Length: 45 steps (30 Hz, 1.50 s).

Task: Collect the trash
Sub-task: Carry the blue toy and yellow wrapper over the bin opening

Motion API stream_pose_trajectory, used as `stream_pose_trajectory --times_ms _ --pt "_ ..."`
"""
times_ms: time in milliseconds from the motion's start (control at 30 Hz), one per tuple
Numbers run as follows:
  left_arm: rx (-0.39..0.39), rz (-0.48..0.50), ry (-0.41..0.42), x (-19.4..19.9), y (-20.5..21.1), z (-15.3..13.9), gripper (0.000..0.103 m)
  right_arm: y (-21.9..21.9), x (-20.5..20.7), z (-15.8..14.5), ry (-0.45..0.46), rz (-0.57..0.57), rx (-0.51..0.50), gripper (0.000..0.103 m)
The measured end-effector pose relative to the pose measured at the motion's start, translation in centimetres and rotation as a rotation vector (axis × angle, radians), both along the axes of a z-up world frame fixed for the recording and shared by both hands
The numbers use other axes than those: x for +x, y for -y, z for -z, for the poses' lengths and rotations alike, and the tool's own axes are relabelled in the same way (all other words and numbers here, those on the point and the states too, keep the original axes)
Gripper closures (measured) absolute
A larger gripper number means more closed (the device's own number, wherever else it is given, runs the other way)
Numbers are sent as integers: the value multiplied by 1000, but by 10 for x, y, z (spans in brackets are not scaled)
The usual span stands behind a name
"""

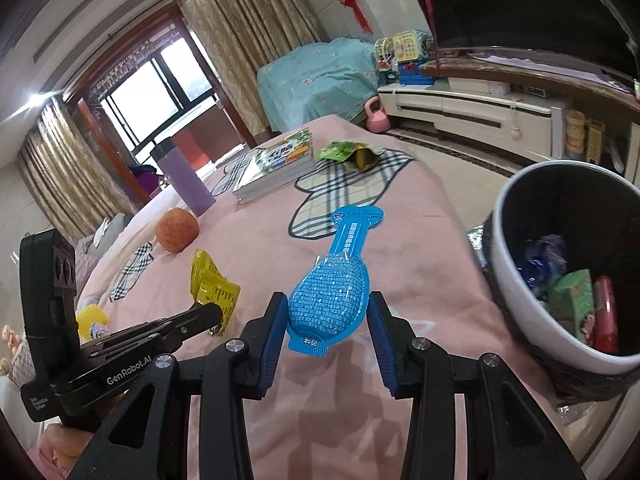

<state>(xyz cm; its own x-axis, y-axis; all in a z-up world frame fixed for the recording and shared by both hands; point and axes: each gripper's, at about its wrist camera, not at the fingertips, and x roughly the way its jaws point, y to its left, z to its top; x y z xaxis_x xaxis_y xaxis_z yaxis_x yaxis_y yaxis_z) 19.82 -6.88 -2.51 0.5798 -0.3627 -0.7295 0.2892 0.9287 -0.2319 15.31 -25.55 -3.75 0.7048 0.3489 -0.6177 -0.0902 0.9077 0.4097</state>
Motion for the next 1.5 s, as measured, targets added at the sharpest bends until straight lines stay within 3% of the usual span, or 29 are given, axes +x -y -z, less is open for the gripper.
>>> stream_pose_trajectory --times_ms 1500 --pt "68 245 84 -38 140 -37 102 120 -72 -24 82 241 10 62"
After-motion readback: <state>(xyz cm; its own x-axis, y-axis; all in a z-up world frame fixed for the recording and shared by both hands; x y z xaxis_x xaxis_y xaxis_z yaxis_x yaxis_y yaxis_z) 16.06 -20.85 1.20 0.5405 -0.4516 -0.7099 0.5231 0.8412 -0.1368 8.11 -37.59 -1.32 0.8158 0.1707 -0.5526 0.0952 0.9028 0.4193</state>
